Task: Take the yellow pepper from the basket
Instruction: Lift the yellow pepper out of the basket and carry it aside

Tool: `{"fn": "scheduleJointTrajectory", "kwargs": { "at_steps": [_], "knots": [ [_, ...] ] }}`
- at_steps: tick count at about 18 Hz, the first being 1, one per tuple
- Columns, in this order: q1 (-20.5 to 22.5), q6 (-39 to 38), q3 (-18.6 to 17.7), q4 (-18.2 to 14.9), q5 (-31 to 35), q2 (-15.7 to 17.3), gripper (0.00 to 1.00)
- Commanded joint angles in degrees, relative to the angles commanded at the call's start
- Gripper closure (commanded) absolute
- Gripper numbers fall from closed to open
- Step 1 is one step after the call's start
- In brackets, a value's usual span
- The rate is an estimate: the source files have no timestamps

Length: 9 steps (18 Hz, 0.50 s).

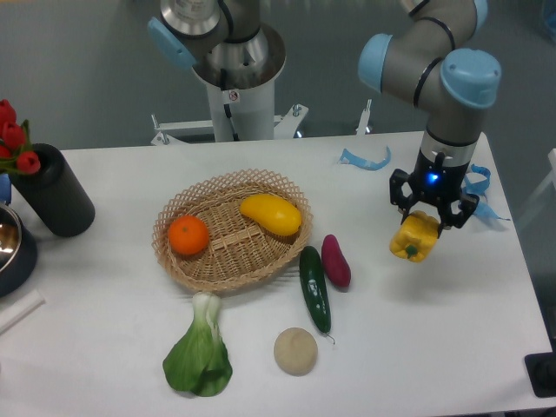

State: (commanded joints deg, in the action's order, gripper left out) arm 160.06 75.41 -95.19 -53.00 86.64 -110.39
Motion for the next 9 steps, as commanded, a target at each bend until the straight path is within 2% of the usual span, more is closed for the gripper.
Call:
{"fn": "scheduleJointTrajectory", "kwargs": {
  "at_steps": [4,9],
  "knots": [
    [-1.07,-3.15,0.97,-0.09,1.34,-0.44,0.58],
    [-1.07,-3.34,1.24,0.00,1.51,-0.53,0.58]
  ]
}}
